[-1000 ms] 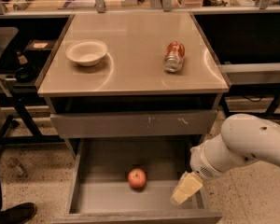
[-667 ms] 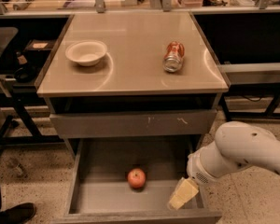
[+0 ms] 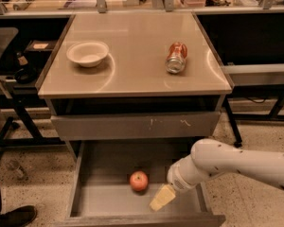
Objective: Pick apple from middle drawer and place on counter
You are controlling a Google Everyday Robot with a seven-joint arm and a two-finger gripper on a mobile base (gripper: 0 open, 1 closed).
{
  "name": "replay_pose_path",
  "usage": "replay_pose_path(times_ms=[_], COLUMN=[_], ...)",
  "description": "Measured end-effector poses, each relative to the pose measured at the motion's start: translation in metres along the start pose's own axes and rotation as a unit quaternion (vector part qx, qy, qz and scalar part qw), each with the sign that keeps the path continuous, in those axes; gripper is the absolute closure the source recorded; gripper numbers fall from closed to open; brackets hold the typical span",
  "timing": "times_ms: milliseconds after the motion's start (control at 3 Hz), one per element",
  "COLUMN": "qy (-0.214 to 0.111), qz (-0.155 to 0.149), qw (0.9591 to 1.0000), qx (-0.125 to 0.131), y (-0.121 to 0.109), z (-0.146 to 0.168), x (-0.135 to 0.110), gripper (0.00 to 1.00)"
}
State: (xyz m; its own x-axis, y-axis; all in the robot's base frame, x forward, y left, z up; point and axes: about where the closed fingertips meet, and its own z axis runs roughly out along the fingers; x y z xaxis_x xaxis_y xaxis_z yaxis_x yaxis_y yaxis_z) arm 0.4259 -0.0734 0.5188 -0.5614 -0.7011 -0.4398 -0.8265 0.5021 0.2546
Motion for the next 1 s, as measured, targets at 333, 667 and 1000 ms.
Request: replay_pose_path(times_ms=[333, 667, 1000], qy=[0.000, -0.010, -0.051], qz=[0.001, 0.014, 0.033], qw=[1.0000, 0.9998, 0.9982], qx=[-0.002, -0.005, -0.006], y=[0.000, -0.001, -0.007], z=[0.004, 0.013, 0.038], x=[0.000, 0.006, 0.004], gripper=[0.00, 0.00, 0.00])
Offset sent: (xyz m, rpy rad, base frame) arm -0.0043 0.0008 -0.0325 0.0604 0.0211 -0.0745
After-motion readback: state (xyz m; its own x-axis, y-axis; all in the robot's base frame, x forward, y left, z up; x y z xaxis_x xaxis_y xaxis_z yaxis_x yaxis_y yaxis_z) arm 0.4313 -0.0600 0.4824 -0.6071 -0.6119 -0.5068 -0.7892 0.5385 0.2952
